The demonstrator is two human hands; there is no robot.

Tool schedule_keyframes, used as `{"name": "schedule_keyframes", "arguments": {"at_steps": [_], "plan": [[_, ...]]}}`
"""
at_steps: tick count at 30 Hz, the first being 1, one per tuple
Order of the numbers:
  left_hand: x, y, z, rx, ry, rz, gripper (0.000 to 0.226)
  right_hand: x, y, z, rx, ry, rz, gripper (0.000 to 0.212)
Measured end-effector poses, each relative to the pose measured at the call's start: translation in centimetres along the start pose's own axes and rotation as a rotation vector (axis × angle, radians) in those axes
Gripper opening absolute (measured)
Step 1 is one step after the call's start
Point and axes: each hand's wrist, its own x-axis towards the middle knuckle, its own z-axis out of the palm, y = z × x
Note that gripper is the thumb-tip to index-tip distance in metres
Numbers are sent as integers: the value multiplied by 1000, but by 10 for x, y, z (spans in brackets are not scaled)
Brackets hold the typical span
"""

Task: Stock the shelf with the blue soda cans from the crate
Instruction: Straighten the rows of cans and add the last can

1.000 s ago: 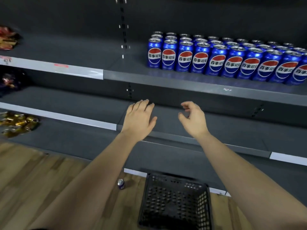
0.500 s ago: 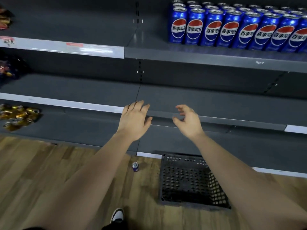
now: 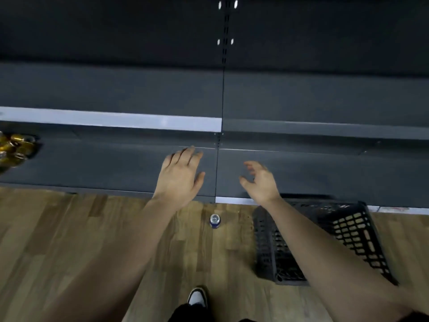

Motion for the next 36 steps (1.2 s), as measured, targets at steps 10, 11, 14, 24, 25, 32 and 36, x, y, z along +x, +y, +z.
{"name": "schedule_keyframes", "arguments": {"at_steps": [10,11,14,24,25,32,36], "plan": [[-24,-66,253,5,8,-17,49,61,168,200,-32,4,33,45],[-26,-71,271,9,21,-10,49,65,181,215,-32,8,31,45],[-32,-84,323,25,53,-8,50,76,216,255,-37,12,13,44],[-59,-85,461,-11,7,-22,49,72,317,343,-54,-87,61,53],[-63,-85,471,-11,-3,-26,49,71,327,351,-42,-102,77,56],[-70,-90,521,44,-109,-31,50,77,367,394,-10,-143,106,80],[-70,-87,533,52,-120,13,52,88,374,410,-32,-166,138,103]]}}
